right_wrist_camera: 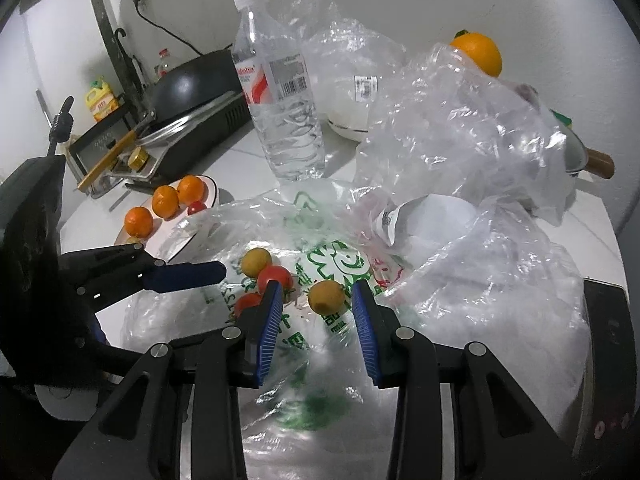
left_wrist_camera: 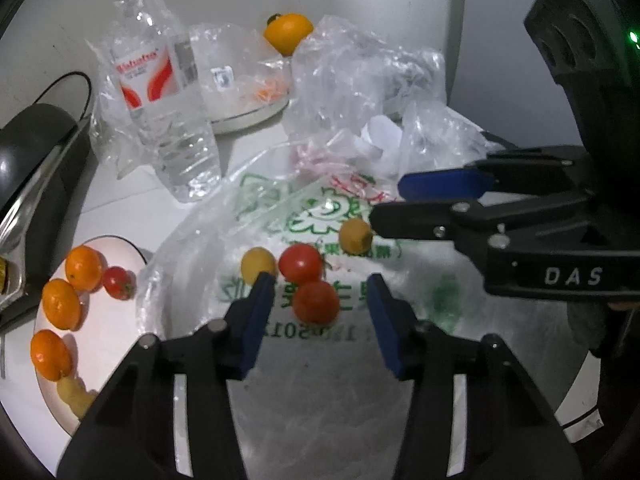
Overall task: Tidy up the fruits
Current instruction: 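Grasp a red cherry tomato with the left gripper while the right gripper grasps a yellow-green fruit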
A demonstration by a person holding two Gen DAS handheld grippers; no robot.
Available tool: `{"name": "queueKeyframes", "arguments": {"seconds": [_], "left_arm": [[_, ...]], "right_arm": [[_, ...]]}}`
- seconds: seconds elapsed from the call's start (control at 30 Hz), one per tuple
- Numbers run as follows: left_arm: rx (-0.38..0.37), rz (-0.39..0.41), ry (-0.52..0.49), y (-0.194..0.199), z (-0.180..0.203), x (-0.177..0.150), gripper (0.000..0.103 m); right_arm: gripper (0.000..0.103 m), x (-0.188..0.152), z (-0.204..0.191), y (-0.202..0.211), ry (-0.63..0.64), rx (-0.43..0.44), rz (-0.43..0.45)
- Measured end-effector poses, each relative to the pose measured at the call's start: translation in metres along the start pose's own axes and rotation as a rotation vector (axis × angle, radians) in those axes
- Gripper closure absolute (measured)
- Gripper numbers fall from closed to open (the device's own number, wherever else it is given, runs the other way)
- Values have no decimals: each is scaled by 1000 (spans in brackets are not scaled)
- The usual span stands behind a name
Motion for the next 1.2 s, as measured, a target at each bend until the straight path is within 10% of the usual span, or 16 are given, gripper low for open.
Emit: {"name": "queueKeyframes", "arguments": {"seconds": [1.2], "left_arm": [[-16, -6, -65, -2, -2, -5, 75]], "right_arm": [[75, -1, -5, -36, 34, -65, -77]]}}
Point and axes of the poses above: each gripper's, at about its wrist camera, not at the fingertips, and y roughly against the way its jaws point, z to its right, x to its top, the point moved 6 cm from there along -y, roughly the way its jaws point, and after that the axes turned 11 degrees about -y, right-handed, at the moved point
